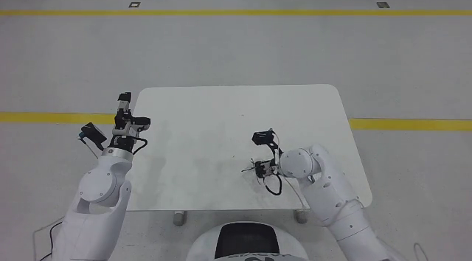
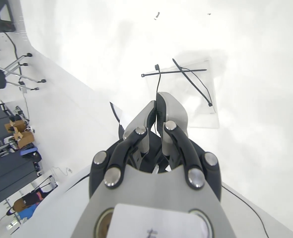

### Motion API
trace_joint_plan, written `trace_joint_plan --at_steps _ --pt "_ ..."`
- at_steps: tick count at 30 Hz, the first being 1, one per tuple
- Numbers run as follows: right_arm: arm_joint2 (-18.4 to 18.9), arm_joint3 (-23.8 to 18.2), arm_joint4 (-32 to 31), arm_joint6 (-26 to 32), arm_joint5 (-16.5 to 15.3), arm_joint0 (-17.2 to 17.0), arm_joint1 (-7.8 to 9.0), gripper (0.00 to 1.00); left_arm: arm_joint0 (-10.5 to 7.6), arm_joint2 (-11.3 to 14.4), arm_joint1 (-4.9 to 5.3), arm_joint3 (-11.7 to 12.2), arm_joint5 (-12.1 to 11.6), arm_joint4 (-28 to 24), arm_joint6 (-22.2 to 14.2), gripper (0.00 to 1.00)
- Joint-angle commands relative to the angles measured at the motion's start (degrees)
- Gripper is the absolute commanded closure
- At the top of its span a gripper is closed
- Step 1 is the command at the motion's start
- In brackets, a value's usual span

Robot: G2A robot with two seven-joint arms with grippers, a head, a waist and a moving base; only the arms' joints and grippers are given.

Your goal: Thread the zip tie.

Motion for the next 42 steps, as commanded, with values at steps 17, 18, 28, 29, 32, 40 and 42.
trace_joint_plan --at_steps 17,18,28,29,32,40,42 --pt "7.7 7.9 25.6 3.0 -16.9 0.1 4.30 1.00 0.00 0.0 0.00 0.0 0.0 0.0 0.0 0.00" --pt "7.6 8.2 26.4 3.0 -16.9 0.2 4.57 1.00 0.00 0.0 0.00 0.0 0.0 0.0 0.0 0.00" --pt "4.5 9.4 29.7 2.0 -16.9 1.2 6.45 1.00 0.00 0.0 0.00 0.0 0.0 0.0 0.0 0.00" --pt "4.5 9.4 29.7 2.0 -16.9 1.2 6.45 1.00 0.00 0.0 0.00 0.0 0.0 0.0 0.0 0.00" --pt "4.5 9.4 29.7 2.0 -16.9 1.2 6.45 1.00 0.00 0.0 0.00 0.0 0.0 0.0 0.0 0.00" --pt "4.7 9.5 31.3 -1.2 -15.7 0.7 6.54 1.00 -0.33 0.3 0.05 -0.7 -0.3 1.4 -0.8 0.00" --pt "5.7 9.6 34.0 -2.2 -14.9 0.6 6.73 1.00 -0.55 1.2 0.25 -3.0 -1.0 6.0 -3.6 0.00"
